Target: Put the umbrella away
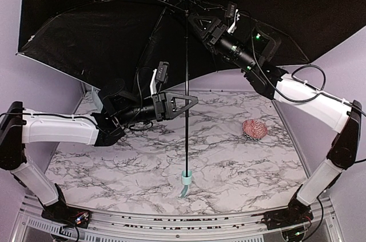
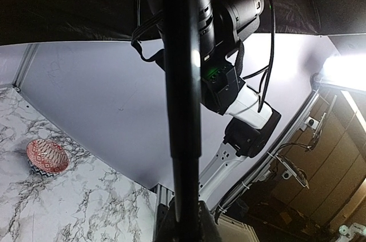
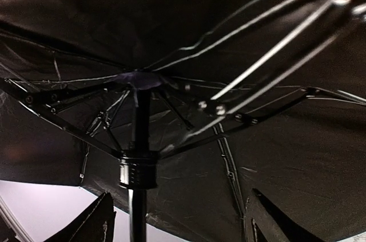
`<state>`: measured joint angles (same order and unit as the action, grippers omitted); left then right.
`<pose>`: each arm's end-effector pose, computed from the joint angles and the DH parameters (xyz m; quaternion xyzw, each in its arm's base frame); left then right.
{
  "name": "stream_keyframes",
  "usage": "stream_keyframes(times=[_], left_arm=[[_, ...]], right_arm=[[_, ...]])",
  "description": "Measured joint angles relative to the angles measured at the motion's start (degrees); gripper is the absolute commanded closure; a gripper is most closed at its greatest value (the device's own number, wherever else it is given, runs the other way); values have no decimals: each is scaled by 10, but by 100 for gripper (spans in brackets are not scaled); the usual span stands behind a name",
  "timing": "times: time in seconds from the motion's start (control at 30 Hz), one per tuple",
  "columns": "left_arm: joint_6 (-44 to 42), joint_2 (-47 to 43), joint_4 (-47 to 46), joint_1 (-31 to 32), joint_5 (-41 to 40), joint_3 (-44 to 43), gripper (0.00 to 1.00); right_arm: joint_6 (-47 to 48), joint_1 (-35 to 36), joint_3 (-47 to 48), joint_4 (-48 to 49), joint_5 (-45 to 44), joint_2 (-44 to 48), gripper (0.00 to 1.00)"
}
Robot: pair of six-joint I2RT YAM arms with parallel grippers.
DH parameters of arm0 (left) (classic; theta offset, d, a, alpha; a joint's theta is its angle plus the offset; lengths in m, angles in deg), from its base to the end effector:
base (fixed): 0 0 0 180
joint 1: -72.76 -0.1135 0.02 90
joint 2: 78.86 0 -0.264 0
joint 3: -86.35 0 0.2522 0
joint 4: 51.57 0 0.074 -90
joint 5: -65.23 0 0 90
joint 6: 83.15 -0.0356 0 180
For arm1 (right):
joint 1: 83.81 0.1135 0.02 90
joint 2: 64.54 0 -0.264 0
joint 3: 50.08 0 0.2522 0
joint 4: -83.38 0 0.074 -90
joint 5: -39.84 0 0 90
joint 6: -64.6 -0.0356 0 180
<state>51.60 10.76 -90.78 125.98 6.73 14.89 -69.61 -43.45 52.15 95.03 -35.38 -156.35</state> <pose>0.1978 -0.2957 0.3364 0.2634 0.5268 -0.6995 0.4048 0.2813 0.2510 0.4637 -0.0880 0.5573 0.6065 0.5601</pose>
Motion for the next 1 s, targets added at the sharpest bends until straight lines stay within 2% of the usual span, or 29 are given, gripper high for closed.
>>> stream_keyframes(times=[0.23, 0.3, 0.4, 0.43, 0.6, 0.8, 0.9, 1.0], left_arm=[[14, 33, 1, 0, 22, -26, 100], [14, 35, 1, 0, 26, -26, 100], [14, 37, 1, 1, 31, -26, 100], [13, 37, 1, 1, 32, -26, 100], [13, 37, 1, 4, 33, -26, 100], [11, 37, 3, 10, 31, -27, 100], [12, 38, 8, 12, 30, -33, 100], [11, 38, 10, 13, 30, -34, 100]], right_arm=[[-12, 21, -27, 37, -35, 9, 27], [-12, 22, -28, 40, -42, 9, 34], [-12, 22, -28, 44, -59, 9, 53], [-13, 22, -28, 46, -64, 9, 55], [-19, 22, -29, 48, -87, 10, 58], [-23, 22, -29, 47, -94, 10, 55], [-26, 22, -29, 50, -96, 10, 60], [-30, 22, -29, 52, -94, 10, 61]])
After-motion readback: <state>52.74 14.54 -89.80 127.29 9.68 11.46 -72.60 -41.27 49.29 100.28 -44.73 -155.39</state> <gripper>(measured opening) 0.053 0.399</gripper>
